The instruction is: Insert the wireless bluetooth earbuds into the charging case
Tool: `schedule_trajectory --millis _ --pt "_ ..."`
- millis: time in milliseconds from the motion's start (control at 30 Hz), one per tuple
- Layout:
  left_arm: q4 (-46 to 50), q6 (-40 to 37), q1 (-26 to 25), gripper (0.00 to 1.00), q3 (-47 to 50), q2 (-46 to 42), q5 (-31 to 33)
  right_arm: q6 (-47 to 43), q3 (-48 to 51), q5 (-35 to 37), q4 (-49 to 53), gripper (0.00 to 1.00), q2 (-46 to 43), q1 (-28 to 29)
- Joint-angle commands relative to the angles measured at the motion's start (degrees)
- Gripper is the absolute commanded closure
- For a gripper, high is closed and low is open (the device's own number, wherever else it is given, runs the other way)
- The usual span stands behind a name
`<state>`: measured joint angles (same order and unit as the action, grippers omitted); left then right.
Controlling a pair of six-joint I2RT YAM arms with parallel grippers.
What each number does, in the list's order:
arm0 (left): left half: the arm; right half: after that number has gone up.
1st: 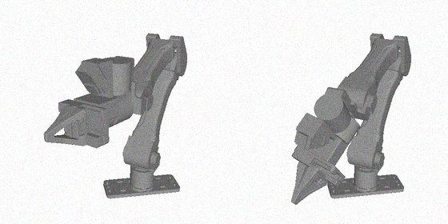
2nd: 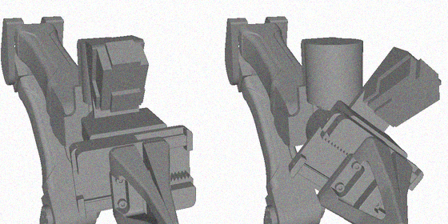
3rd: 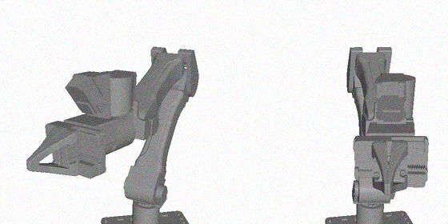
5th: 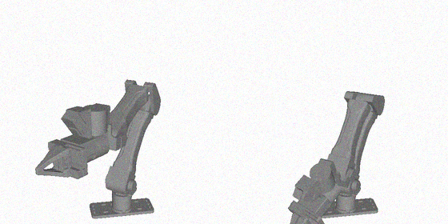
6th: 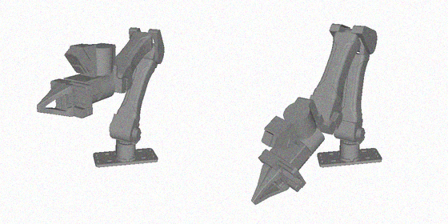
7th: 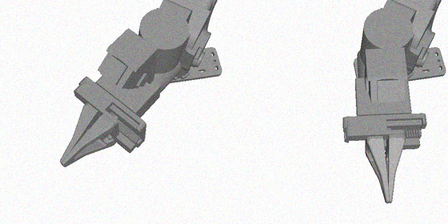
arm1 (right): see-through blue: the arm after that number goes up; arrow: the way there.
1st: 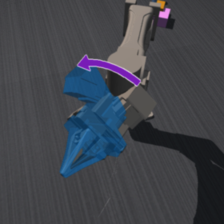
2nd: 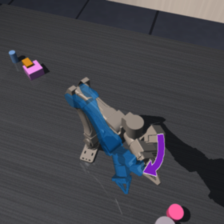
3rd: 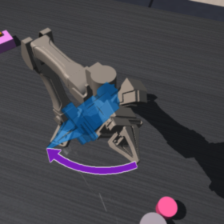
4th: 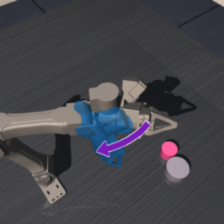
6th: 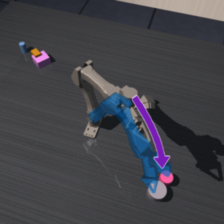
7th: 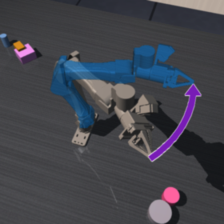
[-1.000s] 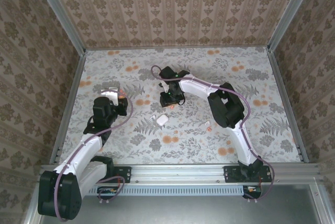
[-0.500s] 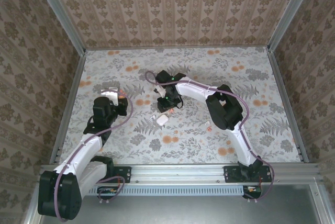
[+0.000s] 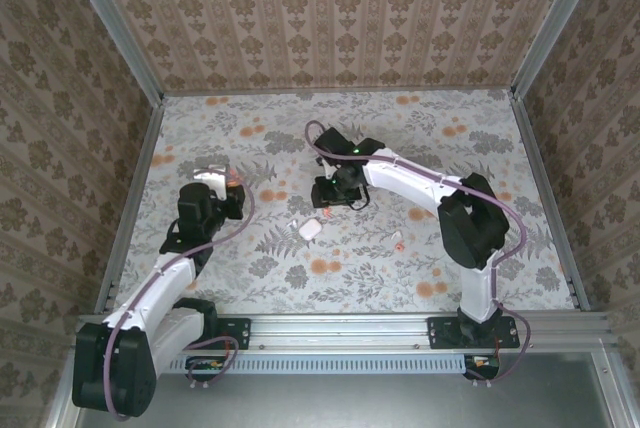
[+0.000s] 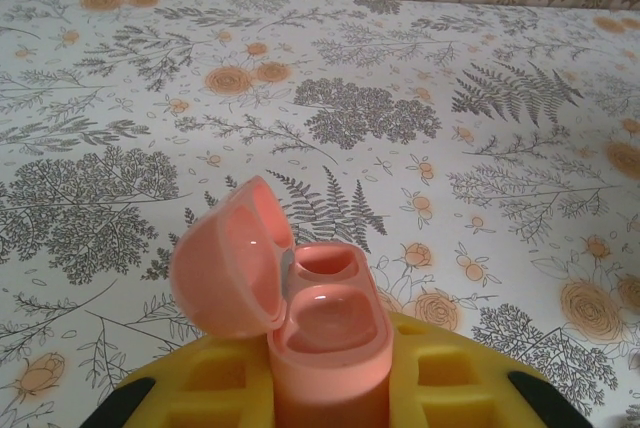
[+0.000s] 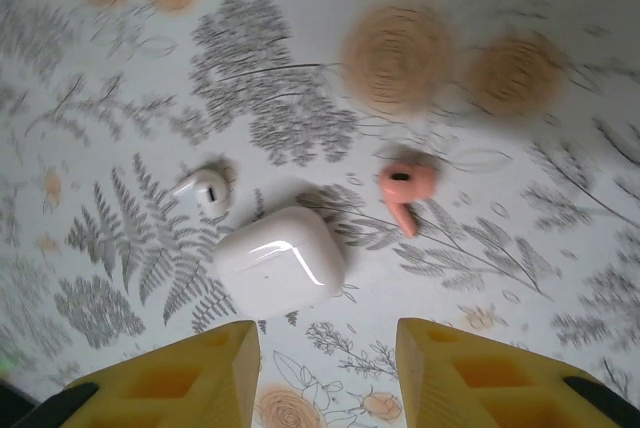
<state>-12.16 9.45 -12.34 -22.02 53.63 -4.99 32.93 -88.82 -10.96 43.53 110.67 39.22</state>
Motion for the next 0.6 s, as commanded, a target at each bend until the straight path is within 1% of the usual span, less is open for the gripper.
schedule_trajectory --millis 0,100,167,233,300,400,567 --pt "-0.9 0.15 -0.06 0.82 -1.79 1.4 -1.38 12.46 2.02 1.78 1.12 0.58 0.03 -1.4" --pt "-0.01 -0.38 -0.05 0.82 -2.91 2.65 -1.68 17.04 1.89 -0.16 0.84 0.58 2.2 -1.61" --pt "0.43 -0.96 -0.05 0.82 -3.49 3.15 -2.4 16.37 0.31 -0.64 0.87 0.58 3.79 -1.61" --pt "0.13 -1.02 -0.03 0.82 -3.56 3.37 -2.63 12.74 -3.61 0.26 3.88 0.58 6.14 -1.6" --pt "-0.48 -0.8 0.12 0.82 -3.47 3.88 -3.09 6.89 -9.69 2.19 9.6 0.57 9.37 -1.37" --pt "-0.82 -0.34 0.32 0.82 -3.47 4.81 -4.27 0.61 -17.95 5.25 18.38 0.57 13.98 -1.26" --pt "-1.36 0.2 0.47 0.82 -3.42 5.35 -4.98 -7.14 -25.73 7.14 24.18 0.57 19.17 -0.99"
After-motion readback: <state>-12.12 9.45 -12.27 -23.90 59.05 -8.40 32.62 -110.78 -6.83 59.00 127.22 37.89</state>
